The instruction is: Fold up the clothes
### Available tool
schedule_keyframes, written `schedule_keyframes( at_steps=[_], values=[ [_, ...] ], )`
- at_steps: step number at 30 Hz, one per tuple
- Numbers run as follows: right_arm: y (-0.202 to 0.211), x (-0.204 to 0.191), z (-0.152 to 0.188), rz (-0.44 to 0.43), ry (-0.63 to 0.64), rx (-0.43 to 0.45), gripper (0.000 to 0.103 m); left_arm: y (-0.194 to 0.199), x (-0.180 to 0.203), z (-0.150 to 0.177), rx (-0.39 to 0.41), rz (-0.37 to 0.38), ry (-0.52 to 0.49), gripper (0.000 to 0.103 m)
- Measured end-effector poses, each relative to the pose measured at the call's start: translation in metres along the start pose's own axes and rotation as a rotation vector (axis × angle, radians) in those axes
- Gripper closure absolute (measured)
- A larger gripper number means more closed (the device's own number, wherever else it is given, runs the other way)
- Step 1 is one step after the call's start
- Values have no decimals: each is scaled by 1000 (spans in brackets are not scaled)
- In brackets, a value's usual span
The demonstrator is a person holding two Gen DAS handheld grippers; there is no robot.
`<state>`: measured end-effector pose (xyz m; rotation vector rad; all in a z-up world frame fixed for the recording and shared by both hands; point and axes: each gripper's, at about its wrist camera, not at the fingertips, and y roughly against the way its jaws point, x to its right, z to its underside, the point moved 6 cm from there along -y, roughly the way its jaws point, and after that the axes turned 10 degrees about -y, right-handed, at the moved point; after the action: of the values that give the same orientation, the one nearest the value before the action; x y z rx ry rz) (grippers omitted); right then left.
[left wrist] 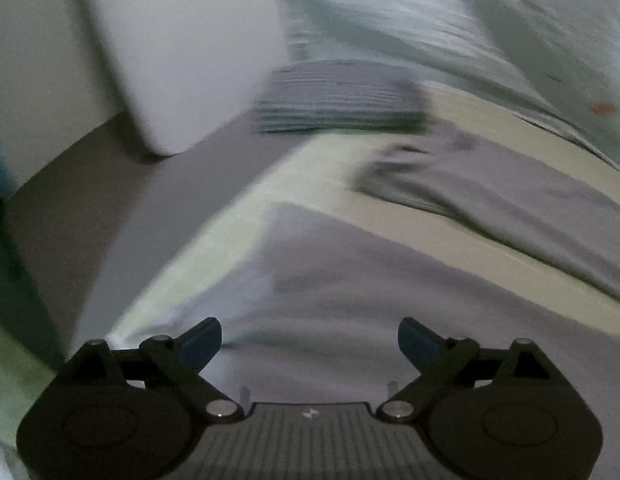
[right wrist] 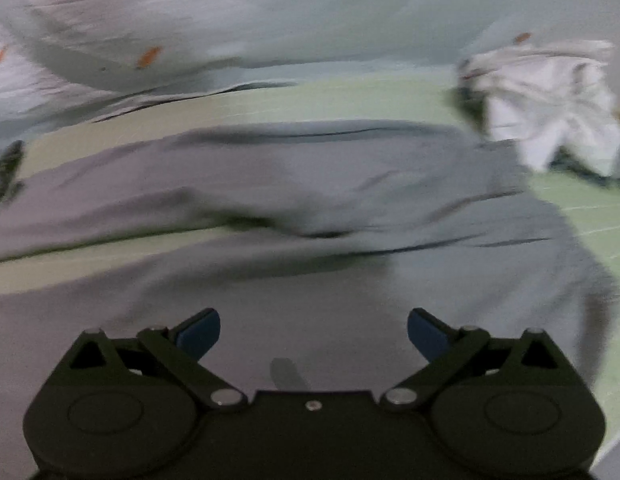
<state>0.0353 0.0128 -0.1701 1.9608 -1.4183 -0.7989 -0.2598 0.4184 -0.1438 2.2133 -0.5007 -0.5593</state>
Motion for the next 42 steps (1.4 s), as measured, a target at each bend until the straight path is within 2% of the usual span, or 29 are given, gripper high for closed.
schedule_keyframes(
  at_steps=[5,10,14,16,18,19,20,22,25,27,28,30,31,32,35,37,42],
  values=[
    [1,97,0,15,-297,-24,1,30,99,6,-2,132,-118,8],
    [0,198,-5,86,-551,25,5,72,193,29,-2,265,-218,8],
    [-14,264,-12,122,-683,31,18,104,252,53,51,273,-386,8],
    [-23,282,-12,93,-726,12,35,113,271,64,62,264,-432,8],
    [-28,284,-14,66,-699,8,52,119,286,71,63,270,-453,8],
    [-29,283,-15,59,-669,7,73,121,292,73,63,270,-460,8],
    [-32,282,-16,55,-630,1,83,121,298,74,63,265,-463,8],
    [-33,285,-17,52,-581,7,93,123,308,75,62,254,-468,8],
    [-28,304,-12,94,-576,23,93,116,322,69,54,263,-472,8],
    [-27,315,-7,130,-585,3,93,113,335,63,56,262,-495,8],
    [-27,315,-9,144,-552,-8,90,112,340,59,62,246,-503,8],
    [-25,315,-11,176,-488,-29,68,109,350,52,66,237,-503,8],
    [-24,314,-15,193,-473,-23,48,107,354,50,61,244,-493,8],
    [-21,314,-19,201,-470,-2,41,105,358,49,56,251,-482,8],
    [-15,313,-35,219,-458,62,39,101,369,52,31,263,-481,8],
    [-17,308,-51,202,-443,98,36,97,375,57,9,269,-494,8],
    [-52,278,-91,74,-359,112,36,80,384,58,-61,273,-489,8]
  ],
)
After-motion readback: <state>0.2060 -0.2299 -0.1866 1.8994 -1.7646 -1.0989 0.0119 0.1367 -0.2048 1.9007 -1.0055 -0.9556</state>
